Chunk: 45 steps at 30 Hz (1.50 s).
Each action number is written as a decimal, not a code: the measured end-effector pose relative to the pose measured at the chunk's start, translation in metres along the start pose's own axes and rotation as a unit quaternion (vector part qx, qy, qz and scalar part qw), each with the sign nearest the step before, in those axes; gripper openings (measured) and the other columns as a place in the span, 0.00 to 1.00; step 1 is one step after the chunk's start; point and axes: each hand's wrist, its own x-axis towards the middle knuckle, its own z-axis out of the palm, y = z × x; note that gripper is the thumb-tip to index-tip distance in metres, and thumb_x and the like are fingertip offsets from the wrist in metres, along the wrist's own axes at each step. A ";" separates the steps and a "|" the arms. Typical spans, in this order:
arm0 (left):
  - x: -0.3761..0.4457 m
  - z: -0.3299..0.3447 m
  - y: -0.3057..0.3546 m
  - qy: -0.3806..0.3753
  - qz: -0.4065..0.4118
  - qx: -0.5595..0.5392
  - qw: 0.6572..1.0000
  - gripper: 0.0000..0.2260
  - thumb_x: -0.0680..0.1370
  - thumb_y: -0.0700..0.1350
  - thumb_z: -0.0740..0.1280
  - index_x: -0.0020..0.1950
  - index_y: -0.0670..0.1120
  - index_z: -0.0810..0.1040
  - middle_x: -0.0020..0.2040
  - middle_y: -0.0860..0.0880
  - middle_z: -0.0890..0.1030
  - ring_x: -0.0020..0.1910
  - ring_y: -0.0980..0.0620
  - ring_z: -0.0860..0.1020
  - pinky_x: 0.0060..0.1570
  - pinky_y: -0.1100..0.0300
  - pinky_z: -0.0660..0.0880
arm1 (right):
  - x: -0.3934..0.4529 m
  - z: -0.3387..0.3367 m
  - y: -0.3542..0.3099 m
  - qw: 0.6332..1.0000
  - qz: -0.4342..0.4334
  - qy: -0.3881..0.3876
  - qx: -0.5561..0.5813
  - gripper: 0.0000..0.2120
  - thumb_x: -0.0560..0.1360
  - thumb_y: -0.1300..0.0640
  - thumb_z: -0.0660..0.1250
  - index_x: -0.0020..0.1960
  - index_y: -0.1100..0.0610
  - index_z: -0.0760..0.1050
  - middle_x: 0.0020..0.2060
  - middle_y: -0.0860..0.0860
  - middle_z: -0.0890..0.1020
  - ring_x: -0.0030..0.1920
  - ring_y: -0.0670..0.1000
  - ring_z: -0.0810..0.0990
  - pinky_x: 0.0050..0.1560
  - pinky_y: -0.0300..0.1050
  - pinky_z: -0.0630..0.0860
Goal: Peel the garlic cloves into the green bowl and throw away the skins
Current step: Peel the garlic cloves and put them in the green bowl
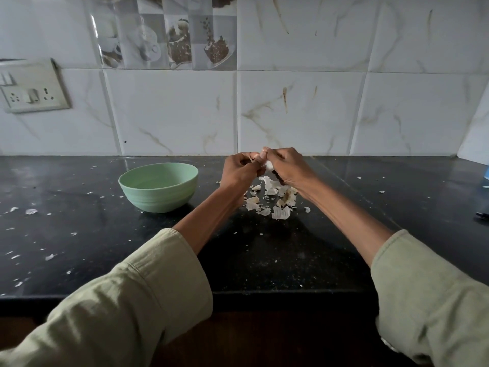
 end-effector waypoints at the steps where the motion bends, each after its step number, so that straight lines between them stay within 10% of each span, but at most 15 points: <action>1: 0.000 -0.001 0.000 -0.001 0.000 0.007 1.000 0.16 0.81 0.46 0.73 0.53 0.32 0.82 0.37 0.45 0.80 0.36 0.53 0.78 0.47 0.60 0.79 | 0.000 -0.001 0.001 1.000 0.001 -0.008 -0.006 0.25 0.86 0.45 0.59 0.44 0.65 0.78 0.18 0.41 0.58 0.19 0.43 0.58 0.32 0.45 0.57; 9: -0.001 -0.009 0.019 -0.054 -0.054 0.137 0.988 0.08 0.84 0.43 0.66 0.51 0.40 0.81 0.37 0.48 0.84 0.37 0.52 0.80 0.35 0.64 0.75 | 0.002 -0.006 0.008 0.987 0.002 -0.138 -0.078 0.25 0.86 0.42 0.53 0.49 0.61 0.78 0.31 0.52 0.68 0.31 0.50 0.67 0.35 0.45 0.65; 16: -0.004 -0.016 0.017 -0.056 -0.045 0.209 0.975 0.12 0.82 0.38 0.58 0.50 0.38 0.82 0.39 0.41 0.86 0.34 0.50 0.81 0.28 0.69 0.73 | 0.005 -0.023 0.014 0.959 -0.011 -0.241 -0.146 0.16 0.77 0.45 0.73 0.45 0.58 0.79 0.37 0.53 0.86 0.29 0.45 0.81 0.32 0.38 0.78; 37: 0.000 -0.016 0.019 -0.112 0.000 0.201 0.973 0.23 0.83 0.60 0.65 0.57 0.39 0.80 0.49 0.44 0.85 0.41 0.53 0.83 0.40 0.61 0.78 | 0.005 -0.030 0.009 0.964 -0.041 -0.180 -0.191 0.13 0.69 0.58 0.82 0.51 0.56 0.82 0.41 0.47 0.84 0.40 0.45 0.80 0.38 0.38 0.71; 45: 0.001 -0.016 0.014 -0.093 0.031 0.237 0.967 0.12 0.79 0.47 0.73 0.55 0.40 0.78 0.48 0.43 0.86 0.39 0.52 0.85 0.37 0.61 0.77 | 0.007 -0.031 0.012 0.972 -0.060 -0.158 -0.164 0.14 0.64 0.56 0.86 0.41 0.47 0.82 0.34 0.42 0.82 0.35 0.41 0.77 0.35 0.36 0.69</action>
